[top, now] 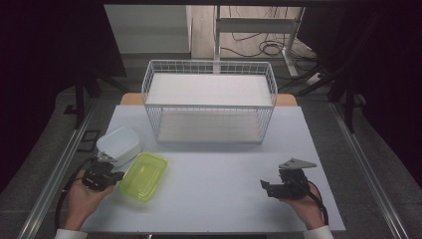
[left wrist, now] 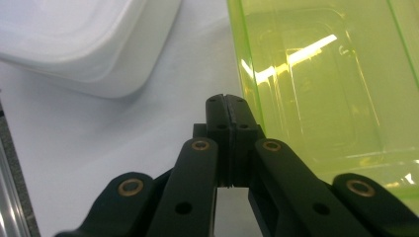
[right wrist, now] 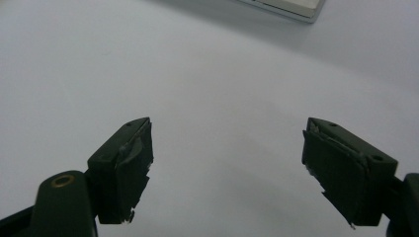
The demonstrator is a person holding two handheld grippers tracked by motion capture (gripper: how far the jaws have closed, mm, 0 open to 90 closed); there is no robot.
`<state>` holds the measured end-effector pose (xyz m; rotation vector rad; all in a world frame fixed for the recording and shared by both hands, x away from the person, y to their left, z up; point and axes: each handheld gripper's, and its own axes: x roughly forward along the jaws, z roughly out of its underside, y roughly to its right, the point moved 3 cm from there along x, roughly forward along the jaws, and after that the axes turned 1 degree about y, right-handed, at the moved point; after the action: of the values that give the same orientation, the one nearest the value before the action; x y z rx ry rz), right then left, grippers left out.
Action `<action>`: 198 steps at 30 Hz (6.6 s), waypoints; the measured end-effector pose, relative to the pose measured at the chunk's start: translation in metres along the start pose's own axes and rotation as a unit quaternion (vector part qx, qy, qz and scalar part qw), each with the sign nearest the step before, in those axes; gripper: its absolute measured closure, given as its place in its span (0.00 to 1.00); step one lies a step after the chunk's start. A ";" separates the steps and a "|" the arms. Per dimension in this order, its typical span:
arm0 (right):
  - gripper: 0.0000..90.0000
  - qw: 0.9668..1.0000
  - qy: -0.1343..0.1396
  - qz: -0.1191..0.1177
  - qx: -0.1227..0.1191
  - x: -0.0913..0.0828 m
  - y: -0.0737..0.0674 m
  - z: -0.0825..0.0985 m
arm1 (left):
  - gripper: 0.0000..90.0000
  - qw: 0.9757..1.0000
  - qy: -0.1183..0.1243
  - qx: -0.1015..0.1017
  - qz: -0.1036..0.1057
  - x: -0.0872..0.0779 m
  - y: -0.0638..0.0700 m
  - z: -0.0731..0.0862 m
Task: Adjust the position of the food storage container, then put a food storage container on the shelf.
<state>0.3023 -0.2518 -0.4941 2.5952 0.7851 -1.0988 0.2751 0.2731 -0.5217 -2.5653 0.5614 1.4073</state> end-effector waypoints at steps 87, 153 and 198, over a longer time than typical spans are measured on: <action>0.22 1.000 -0.003 0.002 -0.003 -0.003 -0.002 0.000 | 1.00 0.952 -0.036 0.186 0.239 0.003 0.226 -0.033; 0.23 0.995 0.049 -0.084 0.003 -0.004 -0.022 -0.010 | 0.31 0.982 0.064 -0.062 0.166 -0.010 0.075 -0.045; 0.35 0.989 0.016 -0.146 0.026 0.049 -0.072 -0.041 | 0.35 0.975 0.065 -0.080 0.196 0.021 0.071 -0.056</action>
<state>0.3155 -0.1568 -0.5000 2.6044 1.1892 -1.1670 0.3003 0.1848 -0.5059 -2.8014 1.0673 1.4526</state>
